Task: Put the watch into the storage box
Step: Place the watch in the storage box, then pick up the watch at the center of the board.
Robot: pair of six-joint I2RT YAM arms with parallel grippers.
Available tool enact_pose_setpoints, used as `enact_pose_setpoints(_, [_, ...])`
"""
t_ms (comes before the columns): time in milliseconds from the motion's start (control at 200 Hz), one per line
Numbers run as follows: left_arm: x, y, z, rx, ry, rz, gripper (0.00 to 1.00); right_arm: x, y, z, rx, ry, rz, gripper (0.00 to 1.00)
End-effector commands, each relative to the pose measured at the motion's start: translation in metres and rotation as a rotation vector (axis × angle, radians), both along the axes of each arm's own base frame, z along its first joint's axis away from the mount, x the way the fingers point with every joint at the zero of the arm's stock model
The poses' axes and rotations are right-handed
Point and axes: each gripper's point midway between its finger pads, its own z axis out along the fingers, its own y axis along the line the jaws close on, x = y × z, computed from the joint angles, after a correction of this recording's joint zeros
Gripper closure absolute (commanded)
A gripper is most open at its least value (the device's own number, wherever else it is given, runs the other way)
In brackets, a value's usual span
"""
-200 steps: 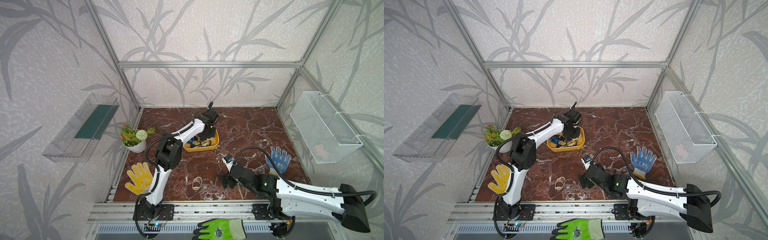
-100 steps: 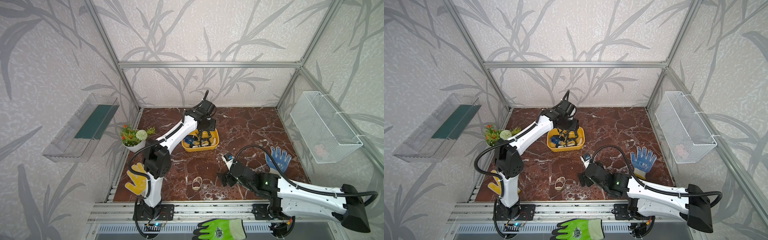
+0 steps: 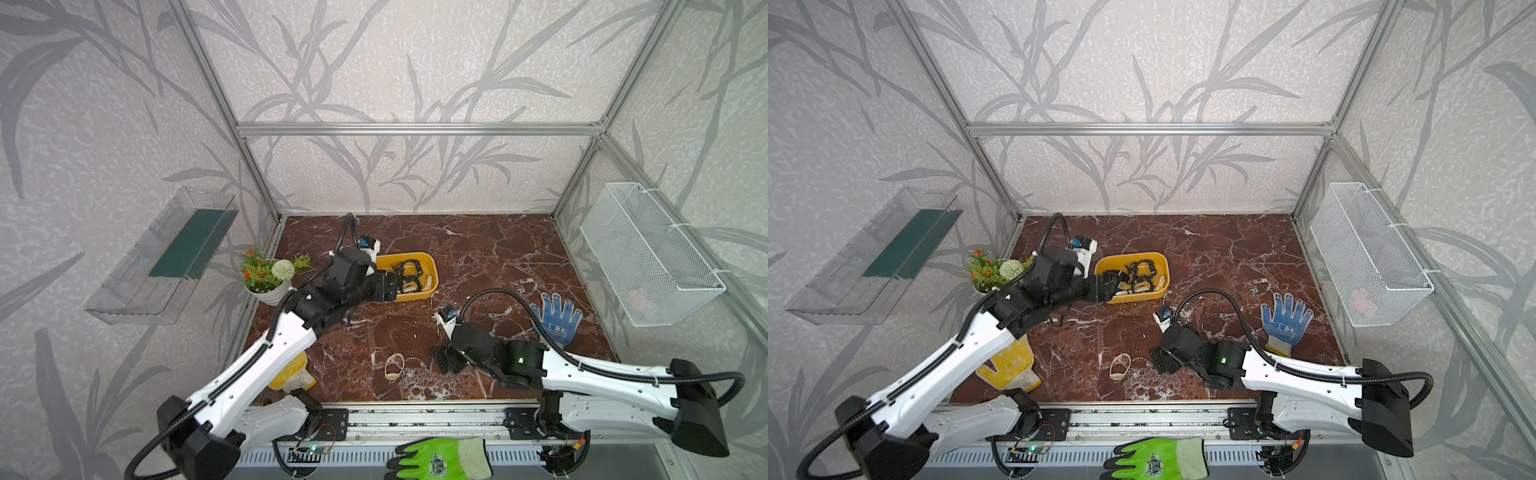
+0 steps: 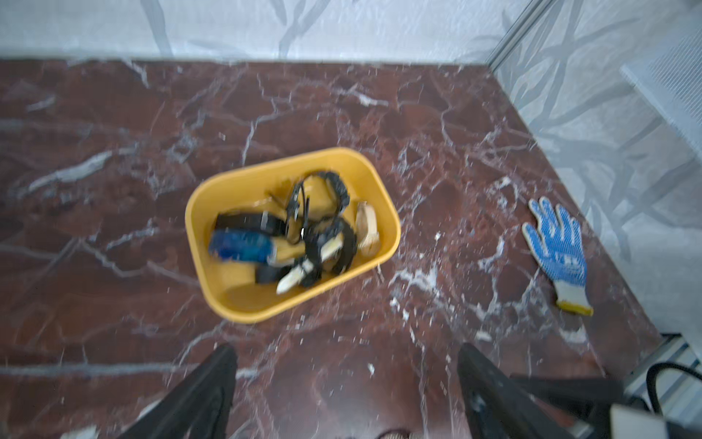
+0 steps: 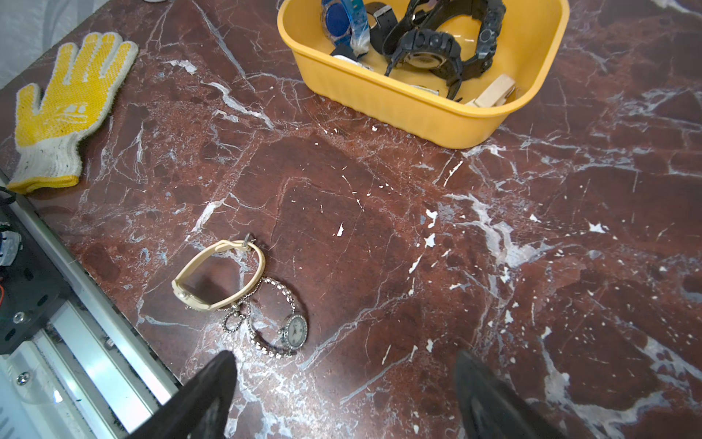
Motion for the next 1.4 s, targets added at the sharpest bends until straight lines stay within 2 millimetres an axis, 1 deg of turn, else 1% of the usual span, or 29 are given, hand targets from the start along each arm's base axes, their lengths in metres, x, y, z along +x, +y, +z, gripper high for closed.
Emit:
enact_pose_setpoints(0, [-0.03,0.006,-0.01,-0.102,-0.005,-0.031,0.09,-0.007,0.005,-0.006,-0.025,0.059,0.003,0.14])
enact_pose_setpoints(65, [-0.049,0.01,-0.019,-0.15,-0.004,-0.056,0.08,-0.01,0.01,-0.011,-0.042,0.079,0.008,0.18])
enact_pose_setpoints(115, [-0.06,0.015,-0.026,-0.178,-0.002,-0.052,0.05,-0.011,0.014,-0.014,-0.061,0.089,0.006,0.21])
enact_pose_setpoints(155, [-0.067,0.019,-0.029,-0.194,-0.005,-0.052,0.01,-0.014,0.019,-0.017,-0.076,0.098,0.01,0.24])
enact_pose_setpoints(210, [-0.074,0.021,-0.031,-0.23,-0.018,-0.049,0.01,-0.018,0.025,-0.022,-0.096,0.116,0.016,0.28])
enact_pose_setpoints(270, [-0.08,0.019,-0.033,-0.256,-0.017,-0.074,0.01,-0.024,0.032,-0.029,-0.121,0.14,0.022,0.32])
enact_pose_setpoints(320, [-0.086,0.02,-0.042,-0.252,0.029,-0.069,0.01,-0.028,0.037,-0.034,-0.141,0.156,0.026,0.37])
enact_pose_setpoints(385, [-0.097,0.016,-0.053,-0.25,0.094,-0.1,0.01,-0.031,0.042,-0.043,-0.172,0.177,0.023,0.43])
enact_pose_setpoints(440, [-0.107,0.014,-0.061,-0.224,0.122,-0.118,0.01,-0.032,0.043,-0.052,-0.204,0.199,0.014,0.47])
enact_pose_setpoints(470, [-0.11,0.016,-0.064,-0.199,0.123,-0.111,0.01,-0.032,0.043,-0.056,-0.222,0.21,0.004,0.5])
enact_pose_setpoints(525, [-0.117,0.018,-0.068,-0.161,0.12,-0.109,0.01,-0.033,0.043,-0.064,-0.251,0.222,0.003,0.53])
enact_pose_setpoints(615, [-0.126,0.02,-0.074,-0.127,0.128,-0.11,0.01,-0.032,0.043,-0.07,-0.275,0.223,-0.002,0.55])
enact_pose_setpoints(750, [-0.136,0.025,-0.081,-0.124,0.141,-0.099,0.01,-0.031,0.038,-0.077,-0.3,0.239,-0.043,0.57])
enact_pose_setpoints(790, [-0.139,0.029,-0.075,-0.148,0.114,-0.096,0.01,-0.031,0.038,-0.079,-0.306,0.243,-0.045,0.58])
enact_pose_setpoints(875, [-0.141,0.036,-0.075,-0.165,0.101,-0.071,0.01,-0.032,0.041,-0.082,-0.309,0.248,-0.033,0.58])
enact_pose_setpoints(980, [-0.146,0.034,-0.082,-0.178,0.12,-0.083,0.01,-0.033,0.045,-0.085,-0.319,0.256,-0.014,0.58])
enact_pose_setpoints(1155, [-0.15,0.028,-0.092,-0.132,0.146,-0.115,0.01,-0.036,0.054,-0.088,-0.336,0.266,0.032,0.58])
enact_pose_setpoints(1235, [-0.15,0.03,-0.094,-0.112,0.143,-0.11,0.01,-0.036,0.056,-0.091,-0.342,0.273,0.036,0.62])
enact_pose_setpoints(1295, [-0.15,0.03,-0.094,-0.107,0.138,-0.11,0.01,-0.036,0.058,-0.094,-0.35,0.282,0.043,0.67])
enact_pose_setpoints(1395, [-0.15,0.031,-0.095,-0.099,0.136,-0.106,0.01,-0.033,0.058,-0.094,-0.351,0.284,0.04,0.69])
